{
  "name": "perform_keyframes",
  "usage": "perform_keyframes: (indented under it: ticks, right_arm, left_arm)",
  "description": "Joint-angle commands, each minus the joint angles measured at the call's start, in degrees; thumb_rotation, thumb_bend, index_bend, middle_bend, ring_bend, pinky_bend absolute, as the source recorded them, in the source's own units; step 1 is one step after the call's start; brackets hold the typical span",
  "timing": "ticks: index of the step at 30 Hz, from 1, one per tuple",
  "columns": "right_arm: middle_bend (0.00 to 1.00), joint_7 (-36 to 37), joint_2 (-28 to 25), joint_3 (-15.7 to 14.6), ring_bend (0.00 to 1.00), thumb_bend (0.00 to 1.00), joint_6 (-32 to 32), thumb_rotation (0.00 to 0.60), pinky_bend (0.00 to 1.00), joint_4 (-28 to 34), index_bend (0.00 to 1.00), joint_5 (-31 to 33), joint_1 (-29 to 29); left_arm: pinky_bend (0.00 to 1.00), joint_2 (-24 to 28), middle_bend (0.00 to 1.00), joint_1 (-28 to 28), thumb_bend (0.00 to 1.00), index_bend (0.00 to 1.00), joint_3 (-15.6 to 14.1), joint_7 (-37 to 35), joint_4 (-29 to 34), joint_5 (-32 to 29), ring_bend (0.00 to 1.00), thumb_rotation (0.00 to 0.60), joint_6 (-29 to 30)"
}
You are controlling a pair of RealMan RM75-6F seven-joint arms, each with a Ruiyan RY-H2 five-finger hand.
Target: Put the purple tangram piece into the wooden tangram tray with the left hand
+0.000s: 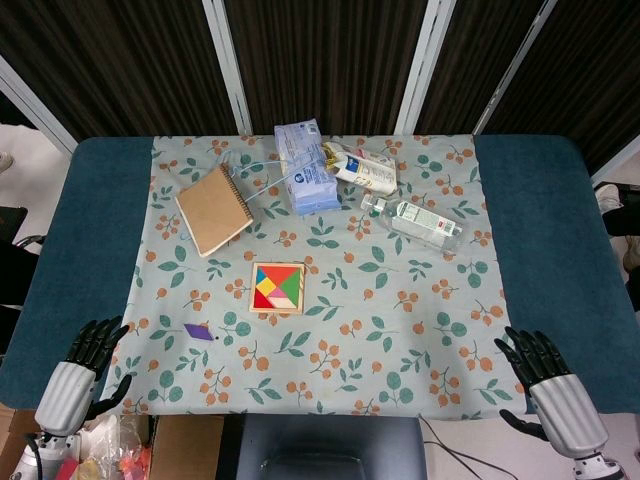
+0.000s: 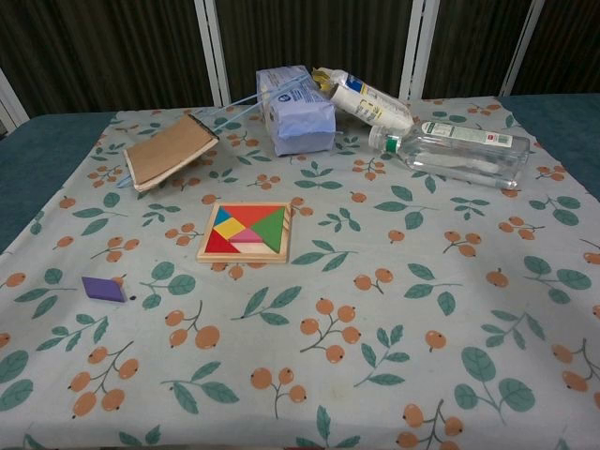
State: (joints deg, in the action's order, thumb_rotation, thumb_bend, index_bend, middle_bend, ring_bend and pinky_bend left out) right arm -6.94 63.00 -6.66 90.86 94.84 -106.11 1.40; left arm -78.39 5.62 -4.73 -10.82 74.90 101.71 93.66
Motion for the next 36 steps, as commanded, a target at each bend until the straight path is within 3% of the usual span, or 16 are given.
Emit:
perform_keyframes:
  ticks: [1,6,8,9,10,12,13,14,16,18,23,36]
  right_arm:
    - [0.00,-0.1,-0.1,-0.1,0.00,0.16,0.2,0.600,0.00,-0.1,0.00,-0.1,0.1]
    - [0.00,0.3,-0.1,0.0,0.00,0.16,0.7,0.600,0.00,-0.2,0.00,0.0,0.3]
    - [0.00,-0.2,0.0,0.0,0.00,0.16,0.5,0.600,0.00,-0.3,0.00,0.1,0.3]
    - [0.00,-0.3,0.1,0.1,0.00,0.16,0.3,0.600,0.00,-0.3,0.00,0.3,0.3]
    - [0.00,-0.3,0.1,0.1,0.00,0.16,0.1,0.600,0.00,-0.2,0.00,0.5,0.2]
    - [0.00,-0.5,0.1,0.2,0.00,0.16,-0.2,0.600,0.00,0.0,0.00,0.9,0.1]
    - [0.00,-0.5,0.1,0.2,0.00,0.16,-0.3,0.600,0.00,0.1,0.00,0.9,0.1]
    - [0.00,-0.6,0.1,0.2,0.00,0.16,-0.4,0.600,0.00,0.1,0.00,0.8,0.1]
    - [0.00,-0.6,0.0,0.0,0.00,0.16,-0.6,0.600,0.00,0.1,0.00,0.5,-0.1]
    - [0.00,-0.6,0.0,0.0,0.00,0.16,-0.9,0.600,0.00,0.2,0.00,0.6,-0.2]
    - [0.00,-0.5,0.0,0.1,0.00,0.16,-1.3,0.600,0.00,0.4,0.00,0.7,-0.4]
    - [0.00,0.4,-0.5,-0.1,0.00,0.16,-1.3,0.600,0.00,0.1,0.00,0.6,-0.6]
  left_arm:
    - [0.00,0.0,0.00,0.3,0.40,0.02,-0.3,0.3,0.5,-0.1,0.00,0.600,-0.9]
    - [0.02,-1.3,0.00,1.7,0.40,0.02,-0.2,0.5,0.9,-1.3,0.00,0.600,-4.7]
    - [0.15,-2.4,0.04,2.7,0.40,0.02,0.5,2.0,1.6,-1.6,0.04,0.600,-5.8]
    - [0.30,-3.0,0.10,3.1,0.40,0.03,1.2,3.1,1.8,-1.5,0.12,0.600,-5.7]
    - [0.50,-4.0,0.21,3.5,0.40,0.05,1.9,4.2,1.7,-1.2,0.28,0.600,-5.2]
    - [0.85,-5.8,0.53,4.5,0.40,0.09,2.9,6.7,1.8,-1.0,0.66,0.600,-5.7]
    - [0.96,-6.1,0.72,5.0,0.40,0.12,3.0,7.8,2.4,-1.4,0.84,0.600,-6.9]
    - [1.00,-6.2,0.86,5.5,0.40,0.15,3.2,8.8,3.4,-2.1,0.94,0.600,-8.5]
    - [1.00,-6.3,0.97,6.8,0.40,0.20,3.7,11.0,6.1,-4.8,1.00,0.600,-12.8]
    - [1.00,-6.6,1.00,7.8,0.40,0.24,4.6,13.7,7.7,-7.6,1.00,0.600,-16.3]
    - [1.00,-9.4,1.00,9.2,0.40,0.25,6.1,18.1,7.8,-12.8,1.00,0.600,-21.0]
    - [1.00,-20.1,1.00,11.6,0.41,0.31,9.5,19.6,-3.3,-18.2,1.00,0.600,-22.6]
